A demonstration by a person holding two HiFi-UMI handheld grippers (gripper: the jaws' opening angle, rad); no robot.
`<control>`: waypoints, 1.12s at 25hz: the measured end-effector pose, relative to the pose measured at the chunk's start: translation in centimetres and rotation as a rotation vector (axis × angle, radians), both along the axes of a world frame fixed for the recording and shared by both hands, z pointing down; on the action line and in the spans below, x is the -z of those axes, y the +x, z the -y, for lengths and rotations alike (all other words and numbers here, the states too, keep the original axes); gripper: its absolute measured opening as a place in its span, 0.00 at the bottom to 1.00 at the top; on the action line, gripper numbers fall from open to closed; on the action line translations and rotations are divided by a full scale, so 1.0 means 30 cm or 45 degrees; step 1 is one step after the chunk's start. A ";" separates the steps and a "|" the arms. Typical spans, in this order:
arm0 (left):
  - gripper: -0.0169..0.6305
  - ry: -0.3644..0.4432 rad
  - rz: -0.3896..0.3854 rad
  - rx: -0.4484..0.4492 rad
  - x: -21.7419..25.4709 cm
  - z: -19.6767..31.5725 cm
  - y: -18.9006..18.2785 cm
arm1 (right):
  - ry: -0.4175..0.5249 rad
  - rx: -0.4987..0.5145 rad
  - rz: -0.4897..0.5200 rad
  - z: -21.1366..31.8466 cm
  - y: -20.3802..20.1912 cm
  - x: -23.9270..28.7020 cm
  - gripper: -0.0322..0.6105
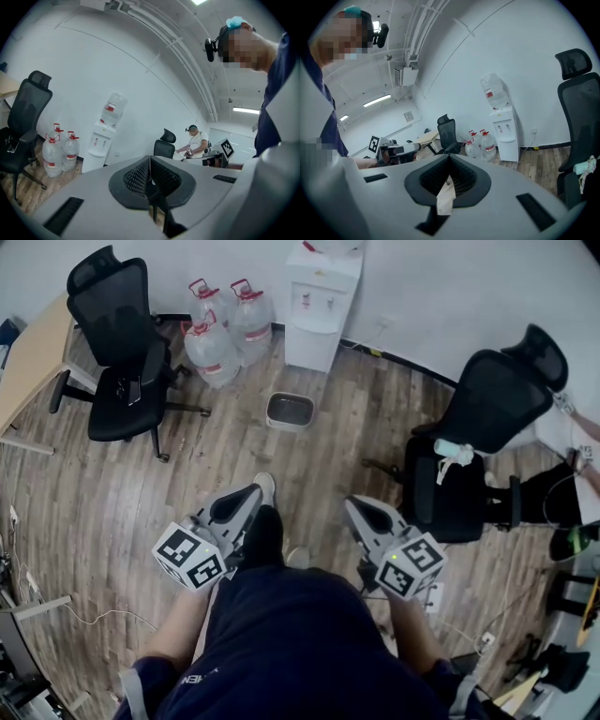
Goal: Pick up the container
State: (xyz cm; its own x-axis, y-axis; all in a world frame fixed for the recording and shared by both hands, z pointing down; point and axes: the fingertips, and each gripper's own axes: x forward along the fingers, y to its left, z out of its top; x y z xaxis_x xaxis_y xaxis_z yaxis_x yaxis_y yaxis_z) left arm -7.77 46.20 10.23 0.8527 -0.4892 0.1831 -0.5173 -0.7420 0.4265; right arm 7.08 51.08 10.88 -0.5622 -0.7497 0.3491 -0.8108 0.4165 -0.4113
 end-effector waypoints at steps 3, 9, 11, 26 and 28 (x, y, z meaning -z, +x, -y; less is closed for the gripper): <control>0.07 -0.021 -0.003 -0.013 -0.046 0.117 0.012 | -0.024 -0.010 -0.016 0.103 0.012 -0.036 0.08; 0.07 -0.099 0.028 -0.040 -0.177 0.476 0.003 | -0.128 -0.042 -0.012 0.439 0.002 -0.152 0.08; 0.07 -0.134 0.051 -0.040 -0.230 0.614 -0.024 | -0.179 -0.043 -0.020 0.568 -0.015 -0.202 0.08; 0.07 -0.290 0.194 -0.072 -0.531 1.367 -0.151 | -0.412 -0.181 -0.088 1.274 -0.011 -0.468 0.08; 0.07 -0.309 0.200 -0.071 -0.560 1.409 -0.145 | -0.426 -0.180 -0.108 1.321 0.001 -0.491 0.08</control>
State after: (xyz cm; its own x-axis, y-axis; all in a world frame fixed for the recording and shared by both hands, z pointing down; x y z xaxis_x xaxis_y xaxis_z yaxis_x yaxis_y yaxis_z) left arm -12.11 3.93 27.03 0.8289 -0.3682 0.4211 -0.5524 -0.6573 0.5126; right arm 7.12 11.45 25.62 -0.4195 -0.6545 0.6290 -0.8879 0.1518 -0.4343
